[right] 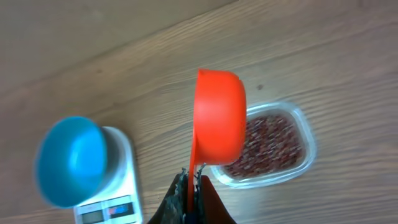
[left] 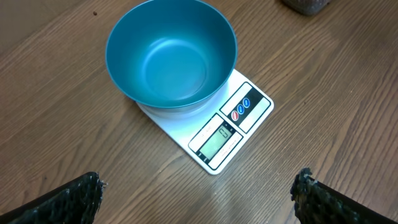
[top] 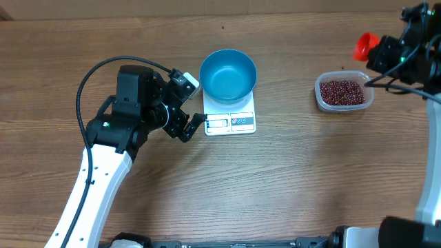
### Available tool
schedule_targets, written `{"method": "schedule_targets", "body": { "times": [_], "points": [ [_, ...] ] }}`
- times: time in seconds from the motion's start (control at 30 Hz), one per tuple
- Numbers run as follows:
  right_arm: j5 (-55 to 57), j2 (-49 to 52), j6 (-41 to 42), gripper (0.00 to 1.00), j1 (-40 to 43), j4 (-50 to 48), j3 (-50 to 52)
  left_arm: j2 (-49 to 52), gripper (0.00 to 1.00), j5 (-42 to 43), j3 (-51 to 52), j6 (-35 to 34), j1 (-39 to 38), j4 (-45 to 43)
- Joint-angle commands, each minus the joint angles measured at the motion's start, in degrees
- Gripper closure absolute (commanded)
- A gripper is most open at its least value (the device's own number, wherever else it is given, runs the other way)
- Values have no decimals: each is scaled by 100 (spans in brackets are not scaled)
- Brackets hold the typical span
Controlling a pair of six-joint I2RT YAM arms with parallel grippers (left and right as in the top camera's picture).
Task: Scoop item into bowl and weigh 150g on scale
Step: 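Lower the scoop into the red beans with the right gripper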
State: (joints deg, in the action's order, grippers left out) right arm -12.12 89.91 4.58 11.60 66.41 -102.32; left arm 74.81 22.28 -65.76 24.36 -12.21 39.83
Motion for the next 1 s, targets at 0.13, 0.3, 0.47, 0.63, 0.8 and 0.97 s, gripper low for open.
{"method": "schedule_targets", "body": {
  "times": [0.13,0.3,0.47,0.63,0.8,0.97],
  "points": [
    [459,560,-1401,96,15,249,-142,9,0,17,-17,-39,57,2],
    [758,863,-1591,96,15,420,-11,9,0,17,-17,-39,57,2],
    [758,1141,-1838,96,15,503,39,9,0,17,-17,-39,57,2],
    [730,1303,-1976,96,15,592,98,9,0,17,-20,-39,57,2],
    [702,1309,-2293,96,15,466,420,9,0,17,-20,-39,57,2],
    [828,1309,-2291,96,15,162,822,9,0,17,-20,-39,57,2]
  ]
}}
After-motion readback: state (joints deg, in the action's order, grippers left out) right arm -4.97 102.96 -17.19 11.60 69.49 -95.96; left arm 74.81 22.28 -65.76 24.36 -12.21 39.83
